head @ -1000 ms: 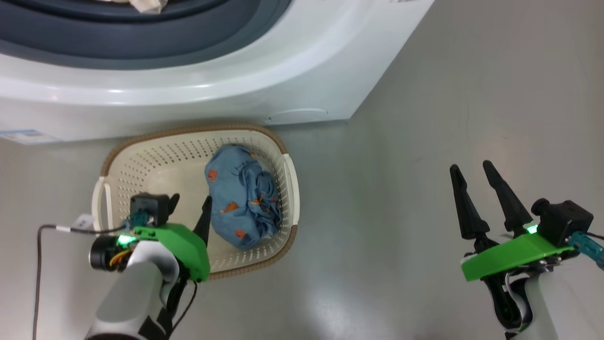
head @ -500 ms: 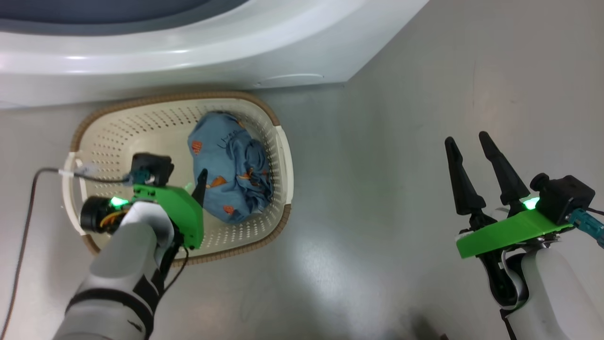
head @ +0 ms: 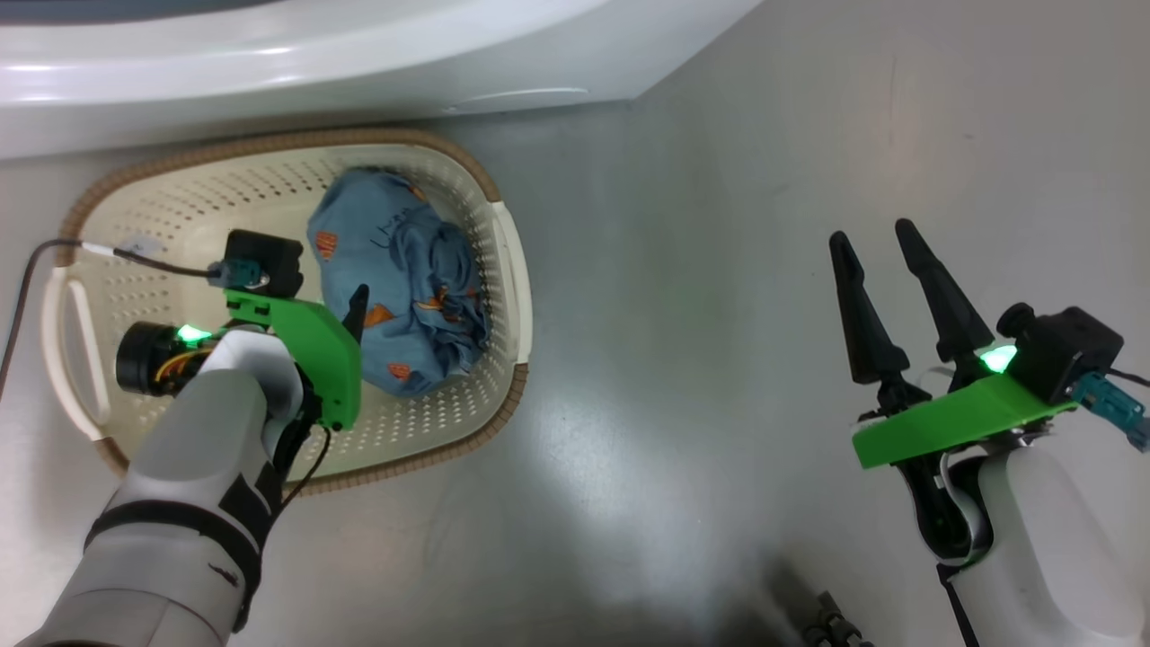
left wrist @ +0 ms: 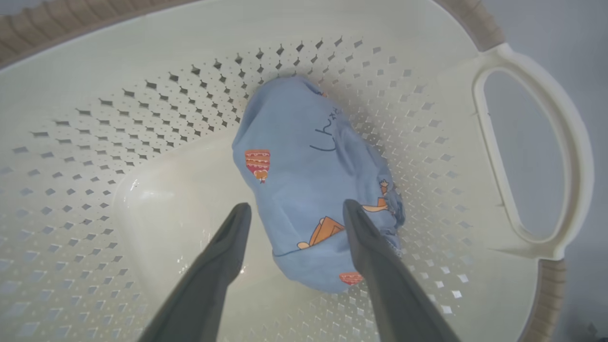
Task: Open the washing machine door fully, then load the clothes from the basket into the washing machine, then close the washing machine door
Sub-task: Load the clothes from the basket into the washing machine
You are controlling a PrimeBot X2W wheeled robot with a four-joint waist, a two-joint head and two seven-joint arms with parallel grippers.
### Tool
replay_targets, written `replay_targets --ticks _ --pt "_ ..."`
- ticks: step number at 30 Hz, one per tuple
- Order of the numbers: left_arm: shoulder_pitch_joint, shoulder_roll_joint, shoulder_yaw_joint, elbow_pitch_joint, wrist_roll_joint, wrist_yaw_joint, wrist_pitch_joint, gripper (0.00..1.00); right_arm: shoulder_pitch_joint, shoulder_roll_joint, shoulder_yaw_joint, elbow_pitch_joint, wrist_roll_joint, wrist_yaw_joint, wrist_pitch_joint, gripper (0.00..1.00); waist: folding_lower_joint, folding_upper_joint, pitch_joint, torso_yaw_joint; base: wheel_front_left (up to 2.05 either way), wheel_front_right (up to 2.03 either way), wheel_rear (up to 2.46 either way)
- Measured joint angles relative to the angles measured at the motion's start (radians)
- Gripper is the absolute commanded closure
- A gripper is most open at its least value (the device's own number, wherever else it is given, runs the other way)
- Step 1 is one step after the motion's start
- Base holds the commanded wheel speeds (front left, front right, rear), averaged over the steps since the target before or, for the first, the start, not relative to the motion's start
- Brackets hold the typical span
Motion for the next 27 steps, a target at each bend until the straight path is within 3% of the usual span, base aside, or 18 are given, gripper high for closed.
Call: replay_targets --ticks 27 --pt "-0.064 0.063 -0.127 0.027 -0.147 0.0 0.009 0.0 -0.058 0.026 0.057 -0.026 0.001 0.0 -0.002 0.0 0.0 0.0 0.119 -0.081 0.0 0.0 0.0"
